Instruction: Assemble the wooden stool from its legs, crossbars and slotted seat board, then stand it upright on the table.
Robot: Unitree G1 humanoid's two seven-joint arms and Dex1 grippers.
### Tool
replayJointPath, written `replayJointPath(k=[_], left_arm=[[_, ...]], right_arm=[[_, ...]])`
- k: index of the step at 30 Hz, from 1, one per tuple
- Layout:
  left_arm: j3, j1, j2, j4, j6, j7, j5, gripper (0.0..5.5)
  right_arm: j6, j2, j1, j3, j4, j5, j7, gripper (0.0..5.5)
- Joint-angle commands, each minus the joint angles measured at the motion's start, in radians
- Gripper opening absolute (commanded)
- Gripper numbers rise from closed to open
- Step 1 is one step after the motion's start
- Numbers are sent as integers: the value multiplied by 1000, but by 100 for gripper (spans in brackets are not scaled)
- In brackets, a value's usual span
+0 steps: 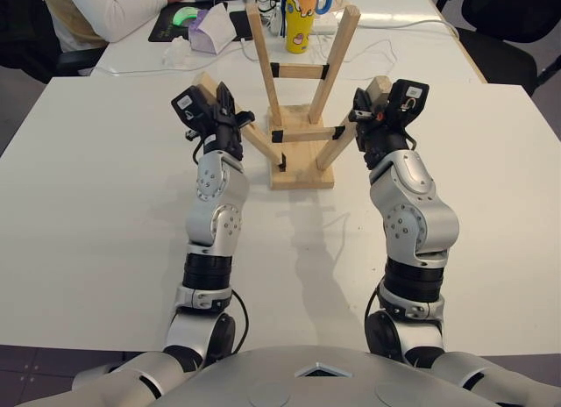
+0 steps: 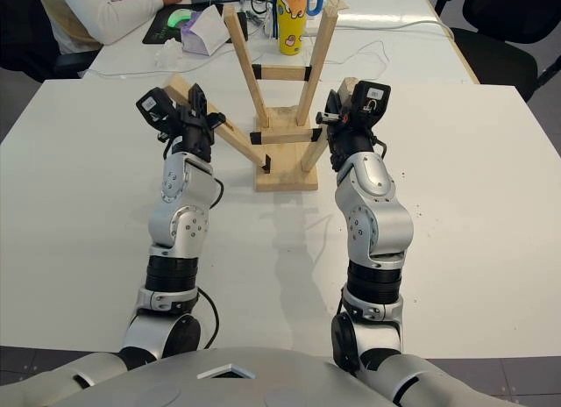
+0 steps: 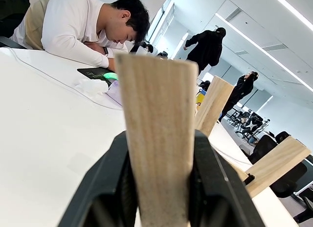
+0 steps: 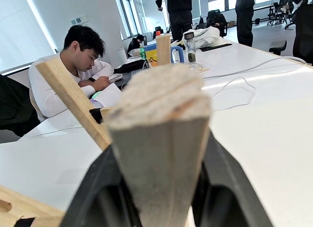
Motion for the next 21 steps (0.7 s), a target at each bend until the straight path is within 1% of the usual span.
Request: replayJointPath(k=[1,5,11,21], left_arm=[[-40,127,-101,-27,29,38,43,104],[-59,141,-108,-50,42,45,47,104],[-51,144,-123,-43,29,21,8,104],[-55,151,-122,-46,34,30,3,104]], right_arm=[[15,2,14,-5,-12,1,-6,103],[20,-2,17,-6,-15,3,-3,103],[28,-5,17,-4,-15,4,0,103],[31,-5,15,-3,-15,4,0,103]])
